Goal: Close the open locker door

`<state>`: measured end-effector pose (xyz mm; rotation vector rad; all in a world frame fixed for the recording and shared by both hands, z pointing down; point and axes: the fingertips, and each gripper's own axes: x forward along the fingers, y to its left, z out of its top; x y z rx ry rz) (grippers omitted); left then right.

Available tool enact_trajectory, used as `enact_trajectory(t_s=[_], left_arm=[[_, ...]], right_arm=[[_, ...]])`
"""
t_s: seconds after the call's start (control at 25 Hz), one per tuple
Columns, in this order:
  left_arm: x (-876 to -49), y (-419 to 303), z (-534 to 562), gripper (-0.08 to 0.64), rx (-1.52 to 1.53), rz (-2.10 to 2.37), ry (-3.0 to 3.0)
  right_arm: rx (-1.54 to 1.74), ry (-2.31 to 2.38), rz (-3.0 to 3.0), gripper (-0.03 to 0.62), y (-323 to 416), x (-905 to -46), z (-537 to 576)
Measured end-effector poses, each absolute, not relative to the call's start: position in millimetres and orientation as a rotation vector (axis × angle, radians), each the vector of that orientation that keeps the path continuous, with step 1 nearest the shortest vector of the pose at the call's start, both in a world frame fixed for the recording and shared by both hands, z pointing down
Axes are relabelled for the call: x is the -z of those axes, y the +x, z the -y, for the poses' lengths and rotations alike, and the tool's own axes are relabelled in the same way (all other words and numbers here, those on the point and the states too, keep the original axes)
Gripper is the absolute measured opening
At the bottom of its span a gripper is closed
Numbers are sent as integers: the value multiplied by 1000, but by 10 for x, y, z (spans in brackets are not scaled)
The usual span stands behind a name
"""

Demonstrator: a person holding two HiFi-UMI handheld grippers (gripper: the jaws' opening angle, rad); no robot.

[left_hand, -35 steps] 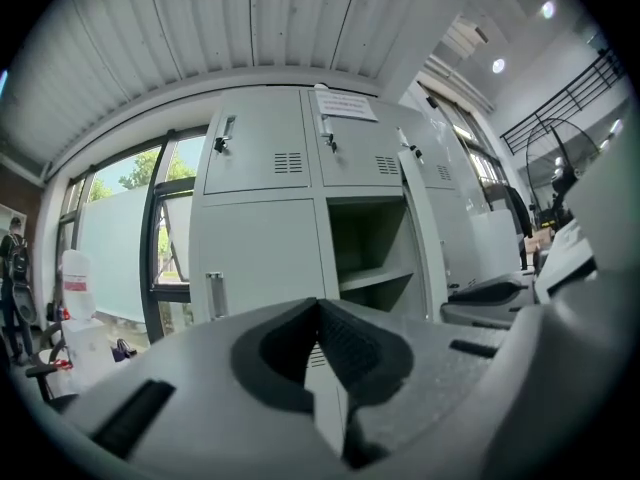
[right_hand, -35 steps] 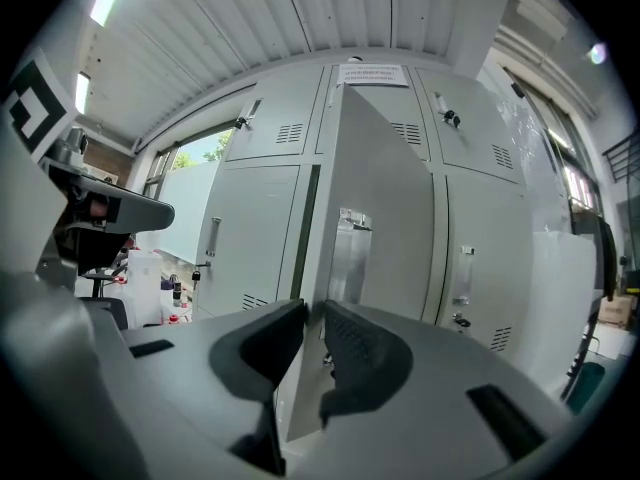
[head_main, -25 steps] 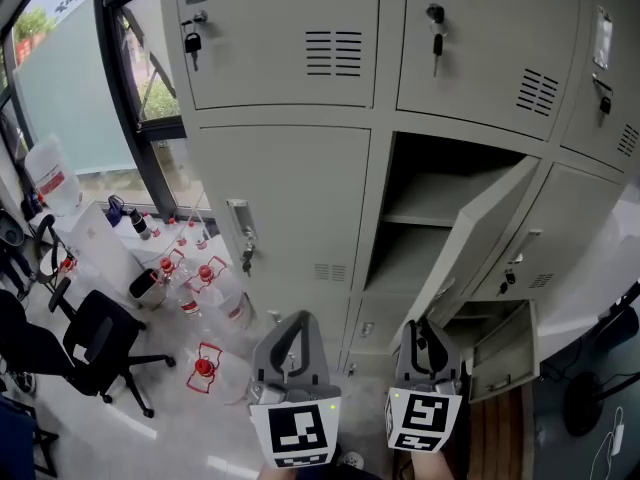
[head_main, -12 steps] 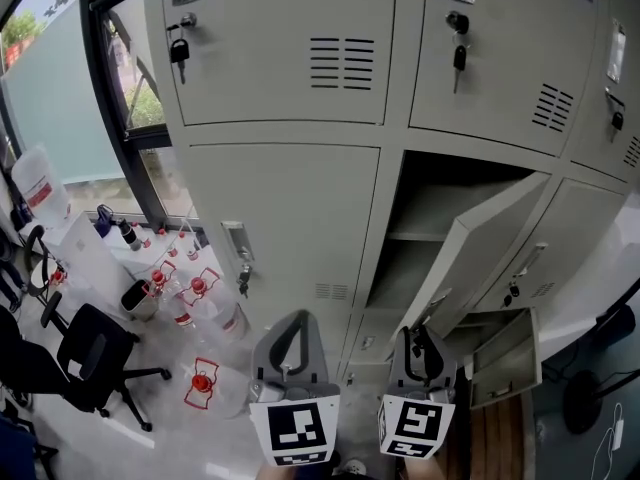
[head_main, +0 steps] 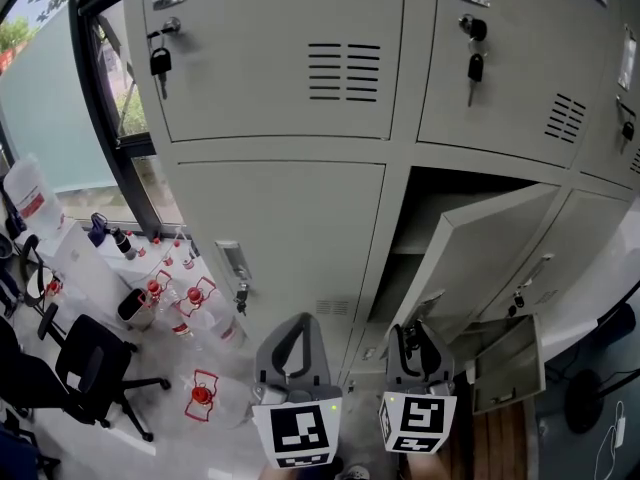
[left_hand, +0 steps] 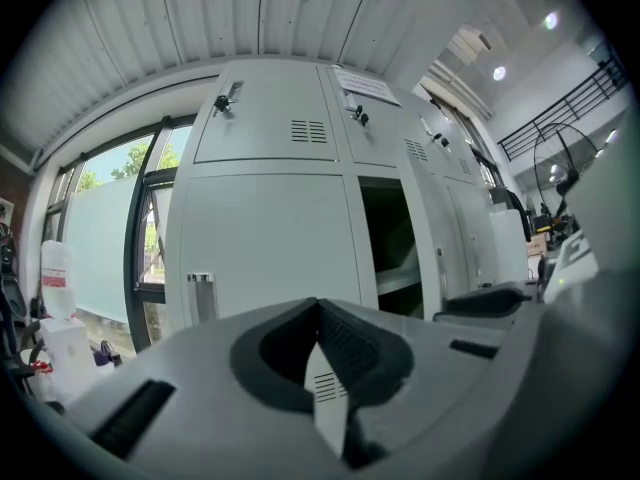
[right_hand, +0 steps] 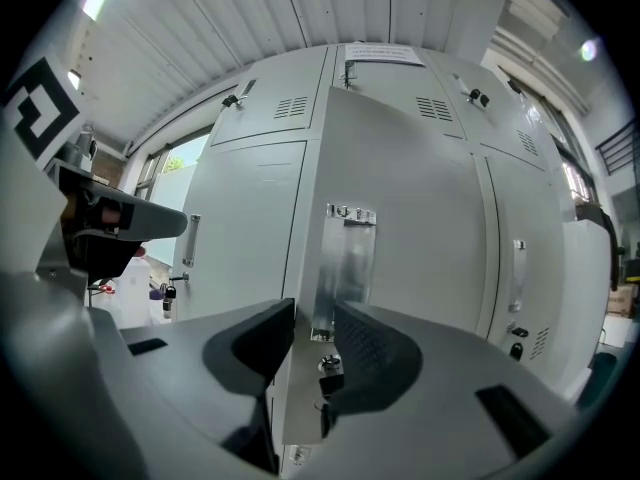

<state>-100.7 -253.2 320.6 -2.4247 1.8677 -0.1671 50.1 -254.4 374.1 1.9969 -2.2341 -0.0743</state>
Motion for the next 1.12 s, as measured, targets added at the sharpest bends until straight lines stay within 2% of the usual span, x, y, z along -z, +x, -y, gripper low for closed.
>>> enact_trajectory(t_s=[0.92,1.12], left_arm=[[-3212,-1147,3005,2,172,-1853,-2412],[-3224,-1136,3065,2,172,-1846,-2419]], right_arm=[[69,2010,2234,117,391,-3726,3234],[69,2018,2216,85,420,-3735,3302]])
